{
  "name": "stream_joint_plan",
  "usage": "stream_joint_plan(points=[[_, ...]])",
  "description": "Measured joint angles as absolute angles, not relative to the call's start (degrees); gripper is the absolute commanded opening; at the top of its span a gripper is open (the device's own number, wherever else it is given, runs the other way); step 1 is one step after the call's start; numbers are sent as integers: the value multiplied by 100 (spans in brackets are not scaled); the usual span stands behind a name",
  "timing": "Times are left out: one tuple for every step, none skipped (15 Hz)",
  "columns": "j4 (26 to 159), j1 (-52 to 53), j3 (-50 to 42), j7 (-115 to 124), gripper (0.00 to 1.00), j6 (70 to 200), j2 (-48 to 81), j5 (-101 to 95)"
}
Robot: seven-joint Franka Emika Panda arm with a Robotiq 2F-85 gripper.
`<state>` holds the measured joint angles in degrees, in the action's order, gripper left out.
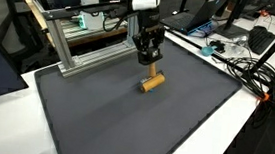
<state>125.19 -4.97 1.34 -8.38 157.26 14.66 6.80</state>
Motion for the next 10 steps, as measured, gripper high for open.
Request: stream_joint_plan(points=[[12515, -507, 144, -844, 22, 15776, 1474, 743], [12512, -516, 156, -851, 22, 15823, 1474, 812], [12509, -526, 164, -855, 22, 15863, 1464, 885], [12509, -537, 165, -856, 22, 15866, 1437, 900], [12528, -552, 162, -861, 22, 15866, 1383, 901], [12583, -556, 143, -867, 22, 15865, 1289, 876], [12668, -555, 110, -868, 22, 15848, 1168, 818], [12779, -554, 78, -868, 22, 15830, 1033, 740], [12889, -552, 50, -867, 22, 15784, 907, 653], [12997, -548, 34, -867, 47, 15697, 790, 582]])
